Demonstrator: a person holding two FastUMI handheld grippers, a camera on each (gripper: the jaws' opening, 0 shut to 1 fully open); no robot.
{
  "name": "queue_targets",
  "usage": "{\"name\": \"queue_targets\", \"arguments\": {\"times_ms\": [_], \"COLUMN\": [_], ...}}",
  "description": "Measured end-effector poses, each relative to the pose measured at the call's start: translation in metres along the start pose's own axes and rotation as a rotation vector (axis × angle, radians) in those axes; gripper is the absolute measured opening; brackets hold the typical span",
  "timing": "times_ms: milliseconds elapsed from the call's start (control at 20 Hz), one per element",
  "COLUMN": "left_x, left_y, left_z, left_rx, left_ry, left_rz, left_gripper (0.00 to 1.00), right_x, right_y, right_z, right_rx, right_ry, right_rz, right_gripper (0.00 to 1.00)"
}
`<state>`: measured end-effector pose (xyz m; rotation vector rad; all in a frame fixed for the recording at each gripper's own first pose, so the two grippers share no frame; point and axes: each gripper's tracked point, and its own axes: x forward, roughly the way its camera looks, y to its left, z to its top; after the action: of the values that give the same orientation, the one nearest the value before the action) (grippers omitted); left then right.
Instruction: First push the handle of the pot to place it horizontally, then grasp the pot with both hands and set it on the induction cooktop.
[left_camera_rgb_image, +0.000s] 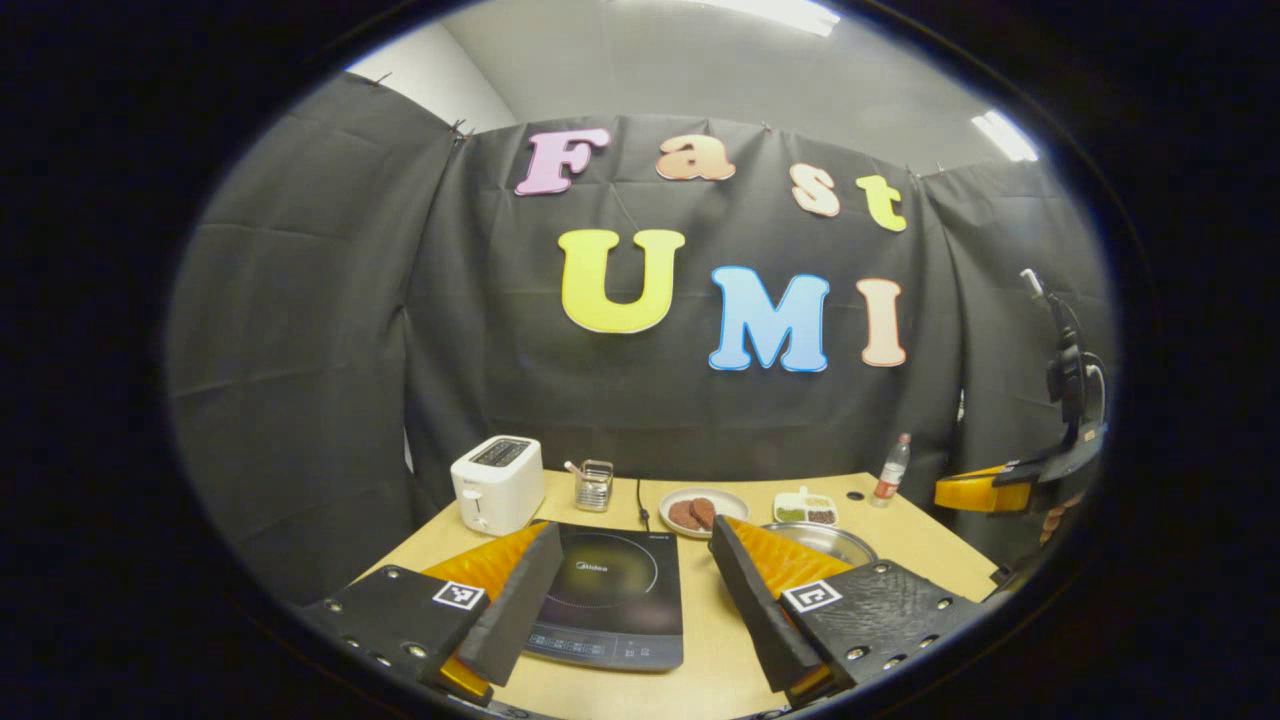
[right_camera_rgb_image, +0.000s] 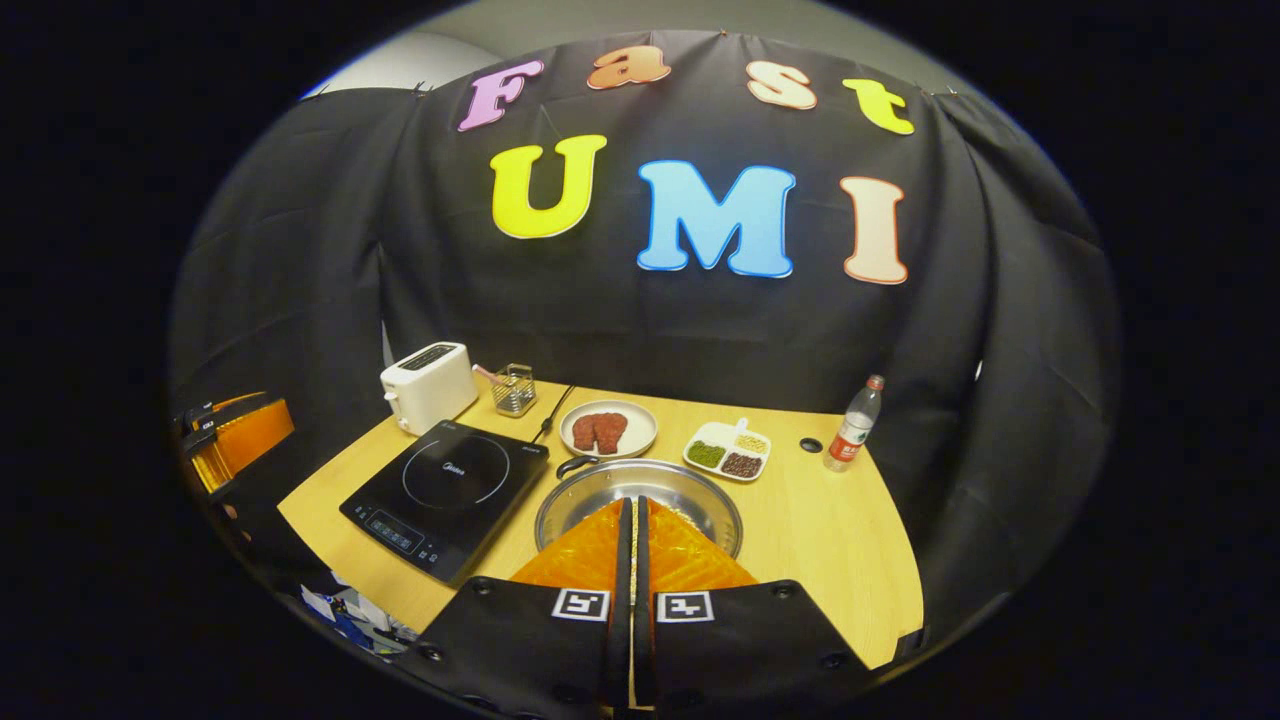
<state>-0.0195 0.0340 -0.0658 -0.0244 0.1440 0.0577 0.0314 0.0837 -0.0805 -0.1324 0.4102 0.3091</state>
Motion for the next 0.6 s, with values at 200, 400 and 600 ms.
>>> {"name": "queue_targets", "arguments": {"times_ms": [200, 400, 600], "left_x": [0.003, 0.012, 0.017], "left_y": [-0.001, -0.013, -0.027], "left_z": [-0.003, -0.001, 0.005], "left_rx": [0.009, 0.011, 0.038], "left_ry": [0.022, 0.042, 0.044], "left_rz": [0.027, 0.047, 0.077], "left_gripper": [0.92, 0.92, 0.92], "right_x": [0.011, 0.019, 0.029], "right_y": [0.008, 0.003, -0.013], "right_z": [-0.019, -0.051, -0.098], "right_rx": [0.002, 0.008, -0.008], "right_ry": [0.105, 0.238, 0.392], "right_rz": [0.112, 0.193, 0.240], "right_gripper": [0.02, 0.02, 0.02]}}
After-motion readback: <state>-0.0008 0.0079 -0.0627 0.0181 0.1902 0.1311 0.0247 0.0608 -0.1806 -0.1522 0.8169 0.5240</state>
